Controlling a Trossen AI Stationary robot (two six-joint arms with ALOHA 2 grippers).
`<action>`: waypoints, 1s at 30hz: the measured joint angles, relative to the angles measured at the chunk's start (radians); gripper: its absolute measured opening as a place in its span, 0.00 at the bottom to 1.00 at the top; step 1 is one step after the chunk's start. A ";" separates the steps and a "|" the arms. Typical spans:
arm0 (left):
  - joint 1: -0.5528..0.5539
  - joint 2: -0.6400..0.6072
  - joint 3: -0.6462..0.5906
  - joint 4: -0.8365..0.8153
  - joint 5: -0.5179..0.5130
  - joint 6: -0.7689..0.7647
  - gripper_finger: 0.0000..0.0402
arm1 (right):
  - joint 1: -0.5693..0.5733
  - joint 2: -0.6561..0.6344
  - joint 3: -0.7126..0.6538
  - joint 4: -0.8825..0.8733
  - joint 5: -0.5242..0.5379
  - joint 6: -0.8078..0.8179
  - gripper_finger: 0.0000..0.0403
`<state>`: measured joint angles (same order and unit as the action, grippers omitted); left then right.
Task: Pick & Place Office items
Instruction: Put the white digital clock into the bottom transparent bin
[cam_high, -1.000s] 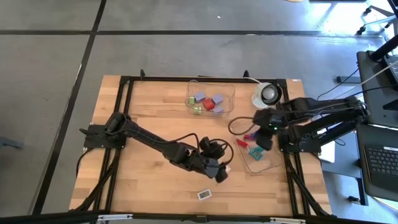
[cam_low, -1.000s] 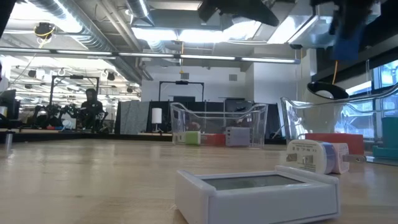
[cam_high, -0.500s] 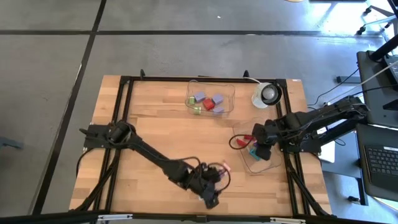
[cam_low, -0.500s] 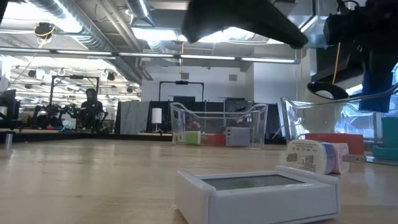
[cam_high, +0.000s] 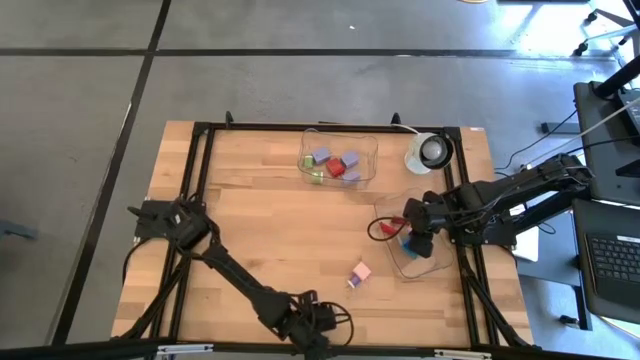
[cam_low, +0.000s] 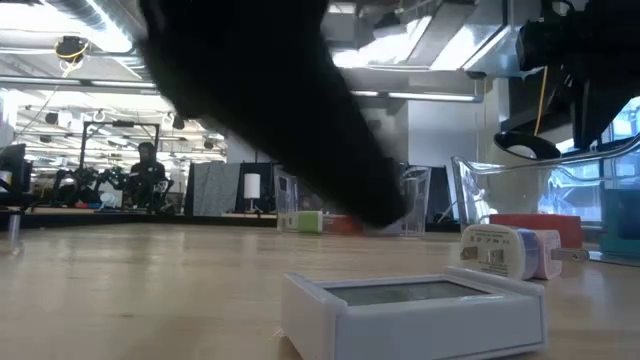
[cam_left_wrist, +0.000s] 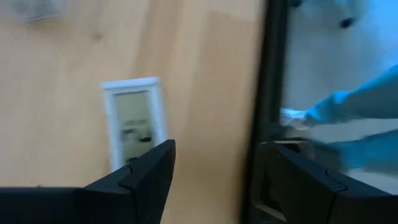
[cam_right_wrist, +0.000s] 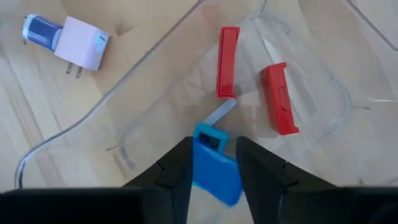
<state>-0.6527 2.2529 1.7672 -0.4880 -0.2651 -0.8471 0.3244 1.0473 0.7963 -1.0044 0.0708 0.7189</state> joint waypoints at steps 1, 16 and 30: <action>0.001 0.003 0.000 -0.019 -0.013 -0.002 0.61 | 0.000 0.000 0.000 0.003 -0.003 0.000 0.32; 0.027 0.013 -0.047 -0.066 -0.086 0.020 0.61 | 0.000 0.000 0.000 0.044 -0.063 0.031 0.57; 0.033 0.051 -0.056 -0.057 -0.133 0.061 0.52 | 0.000 0.000 0.000 0.043 -0.060 0.035 0.59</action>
<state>-0.6193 2.3035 1.7111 -0.5448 -0.3979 -0.7862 0.3244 1.0473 0.7959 -0.9611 0.0105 0.7540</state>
